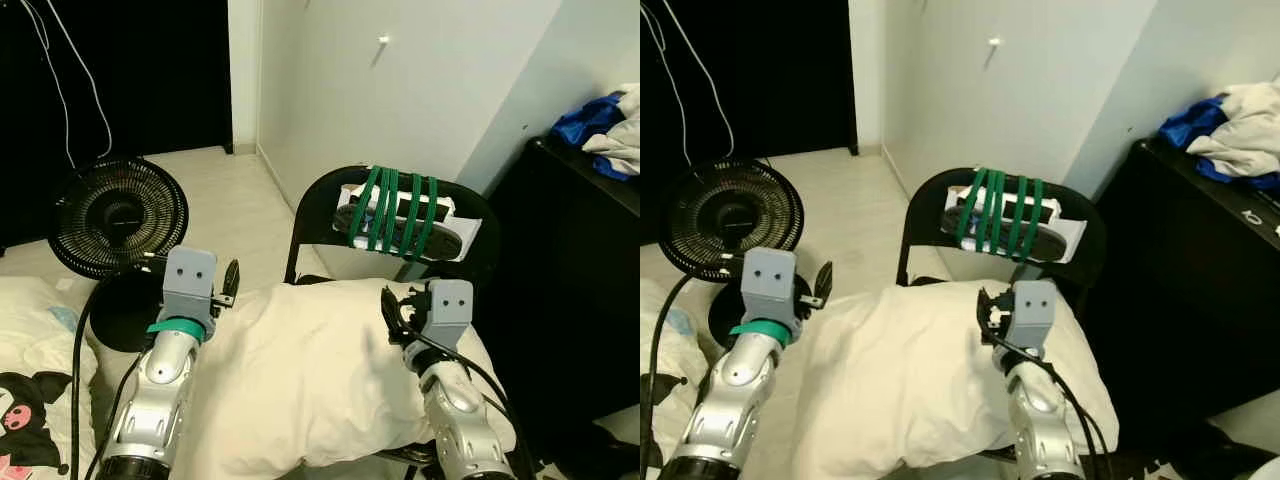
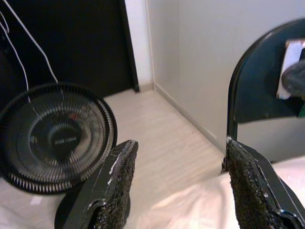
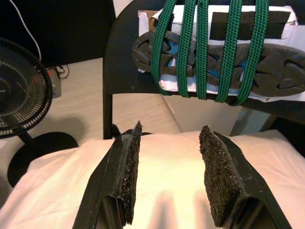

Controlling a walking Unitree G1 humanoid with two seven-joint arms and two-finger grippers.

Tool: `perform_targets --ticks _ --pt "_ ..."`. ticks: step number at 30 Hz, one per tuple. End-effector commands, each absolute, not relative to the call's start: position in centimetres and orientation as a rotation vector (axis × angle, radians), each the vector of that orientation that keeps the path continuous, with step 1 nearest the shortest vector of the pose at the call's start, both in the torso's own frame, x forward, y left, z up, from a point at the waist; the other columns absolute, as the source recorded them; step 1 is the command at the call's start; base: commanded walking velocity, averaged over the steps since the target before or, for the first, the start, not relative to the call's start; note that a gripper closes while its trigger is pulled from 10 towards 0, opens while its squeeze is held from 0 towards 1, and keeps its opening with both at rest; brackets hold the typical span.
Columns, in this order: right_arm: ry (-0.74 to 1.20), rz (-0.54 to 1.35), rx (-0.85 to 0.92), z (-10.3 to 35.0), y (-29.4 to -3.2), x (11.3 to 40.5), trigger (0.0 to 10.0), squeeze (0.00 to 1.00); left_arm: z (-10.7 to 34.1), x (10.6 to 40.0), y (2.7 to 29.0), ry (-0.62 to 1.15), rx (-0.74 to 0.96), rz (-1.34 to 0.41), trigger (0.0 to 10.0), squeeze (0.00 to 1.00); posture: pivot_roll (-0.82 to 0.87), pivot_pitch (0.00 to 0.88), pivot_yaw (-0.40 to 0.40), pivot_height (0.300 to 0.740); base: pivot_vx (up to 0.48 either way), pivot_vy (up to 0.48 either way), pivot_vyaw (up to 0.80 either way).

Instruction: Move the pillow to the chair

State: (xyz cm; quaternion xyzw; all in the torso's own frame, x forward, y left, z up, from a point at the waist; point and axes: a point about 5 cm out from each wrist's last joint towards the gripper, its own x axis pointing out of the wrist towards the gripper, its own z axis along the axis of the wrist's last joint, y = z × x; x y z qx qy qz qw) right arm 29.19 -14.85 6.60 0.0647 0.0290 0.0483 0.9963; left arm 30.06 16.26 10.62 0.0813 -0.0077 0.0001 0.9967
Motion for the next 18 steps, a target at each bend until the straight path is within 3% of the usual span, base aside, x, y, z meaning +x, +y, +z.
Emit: perform_targets --ticks 1,18 --pt "0.116 0.076 0.161 5.54 -15.25 28.82 10.0 0.00 9.91 30.04 16.03 0.025 0.147 -0.006 10.0 0.00 0.09 0.009 -0.048 0.740 0.000 0.000 0.00" --pt "0.157 0.082 0.171 5.14 -15.43 28.69 10.0 0.00 10.22 30.68 15.81 0.021 0.160 -0.020 10.0 0.00 0.01 0.027 -0.024 0.740 0.000 0.000 0.00"
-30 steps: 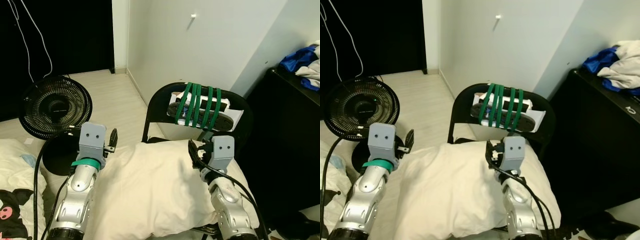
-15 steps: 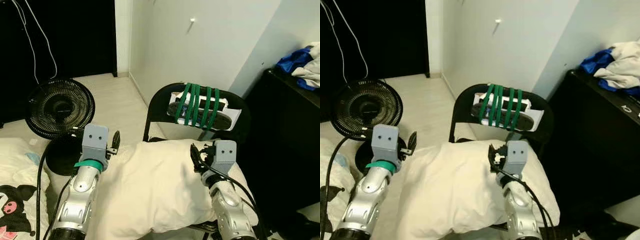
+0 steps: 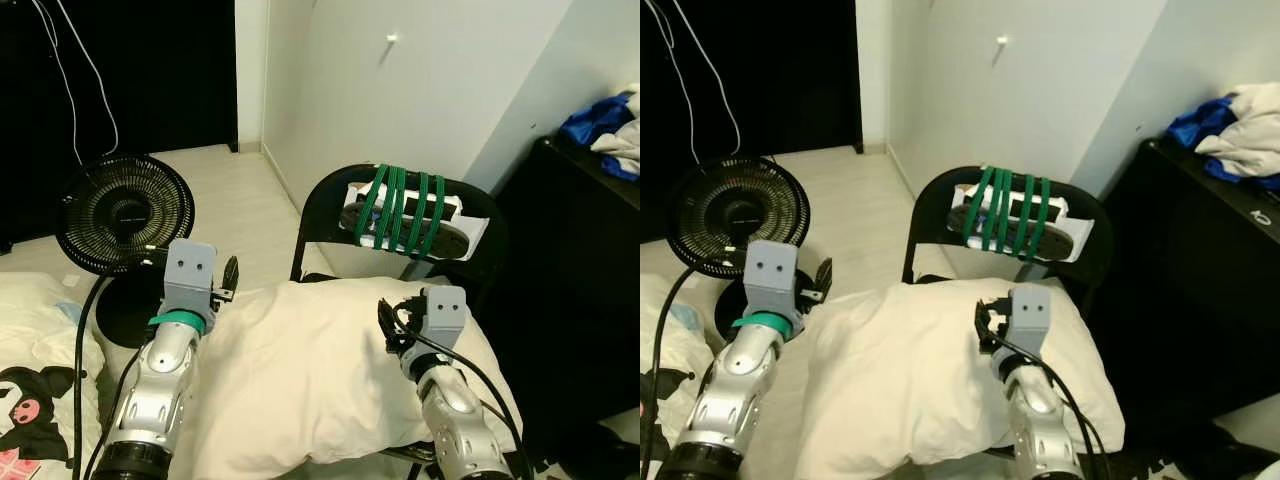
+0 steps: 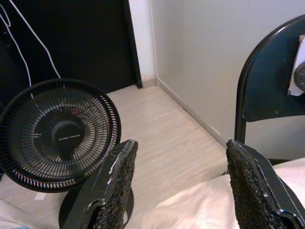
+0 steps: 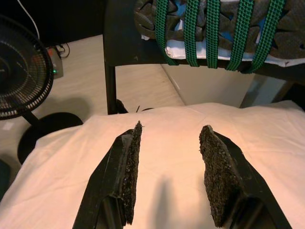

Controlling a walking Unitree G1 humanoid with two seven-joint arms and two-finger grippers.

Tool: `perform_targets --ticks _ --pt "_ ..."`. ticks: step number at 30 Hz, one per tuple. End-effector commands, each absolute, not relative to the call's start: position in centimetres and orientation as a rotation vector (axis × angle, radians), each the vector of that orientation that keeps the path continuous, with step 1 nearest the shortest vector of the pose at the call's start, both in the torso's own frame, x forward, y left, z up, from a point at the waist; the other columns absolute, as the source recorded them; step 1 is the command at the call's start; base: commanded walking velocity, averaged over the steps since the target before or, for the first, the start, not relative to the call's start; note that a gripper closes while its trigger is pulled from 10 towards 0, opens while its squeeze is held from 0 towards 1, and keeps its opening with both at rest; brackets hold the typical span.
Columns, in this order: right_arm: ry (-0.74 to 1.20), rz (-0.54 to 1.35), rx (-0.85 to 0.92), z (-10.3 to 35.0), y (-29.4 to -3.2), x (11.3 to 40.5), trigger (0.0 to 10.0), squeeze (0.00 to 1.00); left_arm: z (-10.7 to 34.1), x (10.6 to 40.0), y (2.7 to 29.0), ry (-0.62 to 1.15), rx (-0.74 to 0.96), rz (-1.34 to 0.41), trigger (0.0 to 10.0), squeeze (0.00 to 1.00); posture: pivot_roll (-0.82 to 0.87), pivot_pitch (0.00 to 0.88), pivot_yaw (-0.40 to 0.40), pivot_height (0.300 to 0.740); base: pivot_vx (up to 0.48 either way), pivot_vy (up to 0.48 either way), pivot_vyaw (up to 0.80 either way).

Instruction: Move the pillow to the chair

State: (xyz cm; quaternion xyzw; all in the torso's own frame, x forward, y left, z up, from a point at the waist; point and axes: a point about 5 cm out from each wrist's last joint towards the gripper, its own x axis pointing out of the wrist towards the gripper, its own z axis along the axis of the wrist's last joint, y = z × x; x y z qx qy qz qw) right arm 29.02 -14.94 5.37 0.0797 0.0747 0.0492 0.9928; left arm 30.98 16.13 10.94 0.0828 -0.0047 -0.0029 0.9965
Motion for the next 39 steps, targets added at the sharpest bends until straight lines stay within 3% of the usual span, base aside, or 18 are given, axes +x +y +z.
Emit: perform_targets --ticks 1,14,39 --pt "0.144 0.094 0.179 5.3 -15.4 28.6 10.0 0.00 10.2 30.6 15.8 0.022 0.160 -0.023 10.0 0.00 0.01 0.027 -0.024 0.740 0.000 0.000 0.00" --pt "0.146 0.145 0.105 5.6 -14.5 29.0 10.0 0.00 10.0 30.7 15.8 0.028 0.164 -0.026 10.0 0.00 0.01 0.026 -0.017 0.740 0.000 0.000 0.00" --pt "0.135 0.158 0.148 5.7 -14.3 28.4 10.0 0.00 9.6 30.3 15.3 0.041 0.153 -0.032 10.0 0.00 0.00 0.025 -0.018 0.740 0.000 0.000 0.00"
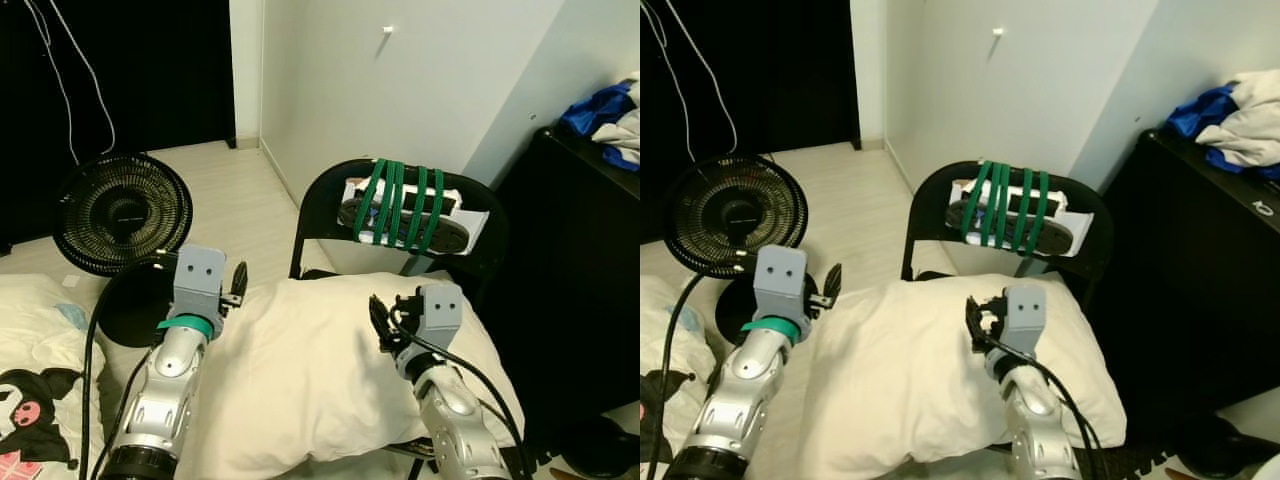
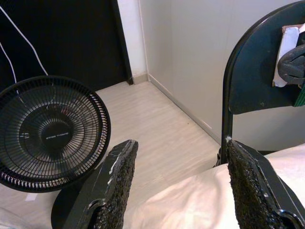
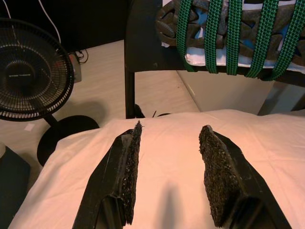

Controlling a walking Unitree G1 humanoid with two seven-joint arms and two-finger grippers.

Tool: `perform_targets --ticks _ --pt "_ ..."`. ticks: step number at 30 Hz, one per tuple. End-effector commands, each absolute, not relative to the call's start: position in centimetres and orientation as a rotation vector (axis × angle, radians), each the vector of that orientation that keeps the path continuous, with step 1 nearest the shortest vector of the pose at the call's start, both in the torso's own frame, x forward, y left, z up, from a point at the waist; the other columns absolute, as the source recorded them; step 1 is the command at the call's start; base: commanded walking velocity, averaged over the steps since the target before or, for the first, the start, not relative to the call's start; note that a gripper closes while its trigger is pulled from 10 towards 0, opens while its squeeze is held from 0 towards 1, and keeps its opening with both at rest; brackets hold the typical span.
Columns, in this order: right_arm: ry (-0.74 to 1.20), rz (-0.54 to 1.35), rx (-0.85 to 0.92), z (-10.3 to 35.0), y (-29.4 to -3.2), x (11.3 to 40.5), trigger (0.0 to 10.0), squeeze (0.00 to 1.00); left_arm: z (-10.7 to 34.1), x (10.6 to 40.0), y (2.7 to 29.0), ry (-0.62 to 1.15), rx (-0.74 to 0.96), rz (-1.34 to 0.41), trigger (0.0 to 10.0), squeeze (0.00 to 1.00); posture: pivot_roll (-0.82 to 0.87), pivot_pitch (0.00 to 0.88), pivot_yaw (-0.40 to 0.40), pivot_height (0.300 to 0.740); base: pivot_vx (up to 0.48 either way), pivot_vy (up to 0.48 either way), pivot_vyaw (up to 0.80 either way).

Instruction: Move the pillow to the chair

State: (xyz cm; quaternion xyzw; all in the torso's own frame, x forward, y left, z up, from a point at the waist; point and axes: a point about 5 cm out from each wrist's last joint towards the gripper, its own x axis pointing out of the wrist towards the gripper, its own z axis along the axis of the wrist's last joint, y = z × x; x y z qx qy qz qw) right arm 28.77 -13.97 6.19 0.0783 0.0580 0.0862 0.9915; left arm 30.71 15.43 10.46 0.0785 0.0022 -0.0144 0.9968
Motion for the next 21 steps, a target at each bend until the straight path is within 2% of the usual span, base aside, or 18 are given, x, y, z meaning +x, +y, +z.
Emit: perform_targets --ticks 1,21 --pt "0.135 0.158 0.148 5.68 -14.28 28.42 10.0 0.00 9.56 30.27 15.28 0.041 0.153 -0.032 10.0 0.00 0.00 0.025 -0.018 0.740 0.000 0.000 0.00" --pt "0.135 0.139 0.157 5.49 -14.84 28.22 10.0 0.00 9.02 29.75 14.77 0.055 0.142 -0.035 10.0 0.00 0.00 0.017 -0.016 0.740 0.000 0.000 0.00"
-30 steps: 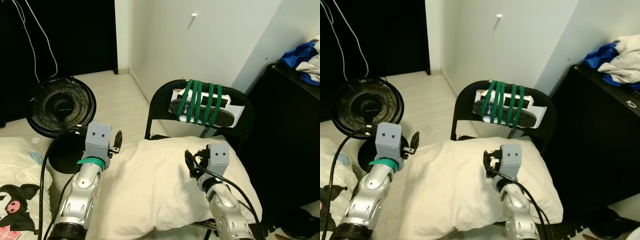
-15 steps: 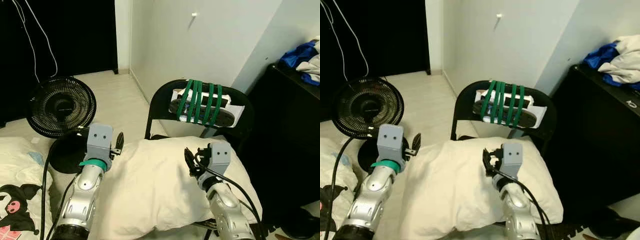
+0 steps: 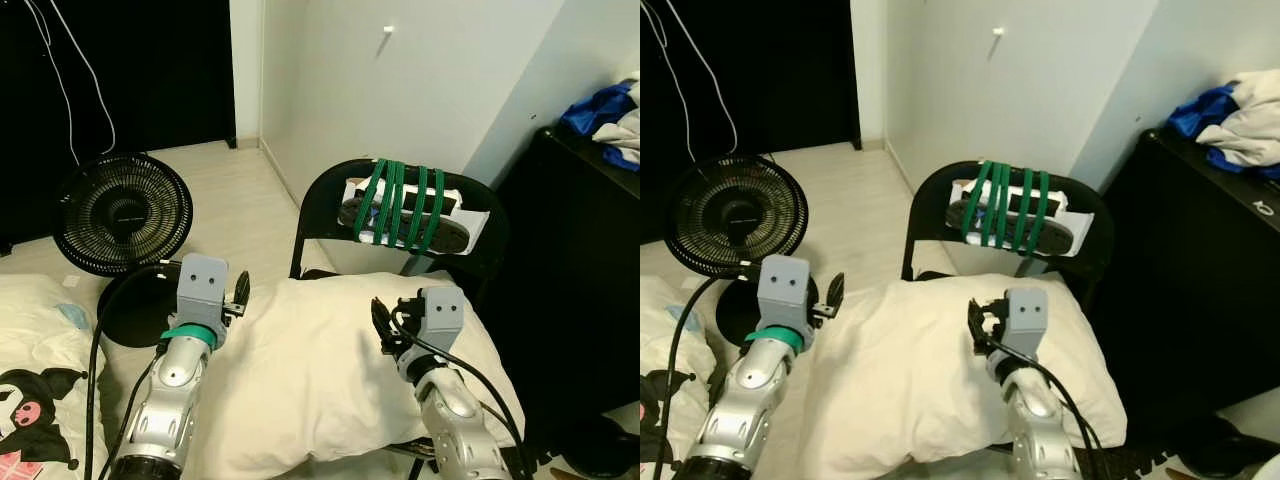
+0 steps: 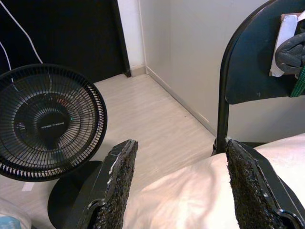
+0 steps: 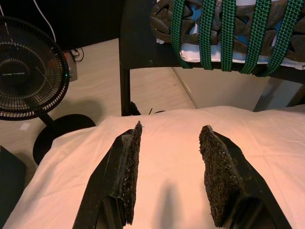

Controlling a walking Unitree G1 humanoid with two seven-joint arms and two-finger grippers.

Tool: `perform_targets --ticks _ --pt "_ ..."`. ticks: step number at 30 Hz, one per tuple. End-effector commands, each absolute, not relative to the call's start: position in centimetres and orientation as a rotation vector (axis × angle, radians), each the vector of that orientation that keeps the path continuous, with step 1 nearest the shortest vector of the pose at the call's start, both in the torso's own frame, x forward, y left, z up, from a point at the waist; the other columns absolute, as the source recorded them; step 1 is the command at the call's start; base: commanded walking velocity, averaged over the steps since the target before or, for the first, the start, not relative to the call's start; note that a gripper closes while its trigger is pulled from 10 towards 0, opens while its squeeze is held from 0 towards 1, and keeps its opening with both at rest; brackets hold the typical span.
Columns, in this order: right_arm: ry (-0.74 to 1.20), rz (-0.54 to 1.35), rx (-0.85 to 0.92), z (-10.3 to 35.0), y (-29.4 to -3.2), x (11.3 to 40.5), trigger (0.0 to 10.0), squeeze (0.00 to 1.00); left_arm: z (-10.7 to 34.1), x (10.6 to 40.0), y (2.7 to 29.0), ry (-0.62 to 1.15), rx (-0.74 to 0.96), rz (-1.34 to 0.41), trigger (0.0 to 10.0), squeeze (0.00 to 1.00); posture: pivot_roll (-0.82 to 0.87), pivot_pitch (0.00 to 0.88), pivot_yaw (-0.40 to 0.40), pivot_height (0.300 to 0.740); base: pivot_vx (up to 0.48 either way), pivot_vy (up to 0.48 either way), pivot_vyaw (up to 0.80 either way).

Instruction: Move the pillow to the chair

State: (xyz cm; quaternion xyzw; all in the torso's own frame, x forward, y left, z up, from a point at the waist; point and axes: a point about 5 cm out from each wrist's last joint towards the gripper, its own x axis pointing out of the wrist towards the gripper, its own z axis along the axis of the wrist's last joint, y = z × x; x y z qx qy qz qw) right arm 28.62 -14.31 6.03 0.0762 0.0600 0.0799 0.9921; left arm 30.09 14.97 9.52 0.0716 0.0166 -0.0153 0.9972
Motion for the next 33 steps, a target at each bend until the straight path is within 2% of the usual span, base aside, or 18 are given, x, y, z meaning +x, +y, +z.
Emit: perform_targets --ticks 1,33 --pt "0.119 0.167 0.143 5.73 -14.68 28.25 10.0 0.00 8.99 29.64 14.81 0.057 0.139 -0.029 10.0 0.00 0.01 0.022 -0.019 0.740 0.000 0.000 0.00" --pt "0.130 0.209 0.153 5.57 -14.51 27.91 10.0 0.00 9.26 29.94 15.24 0.052 0.133 0.000 10.0 0.00 -0.02 0.036 -0.029 0.740 0.000 0.000 0.00"
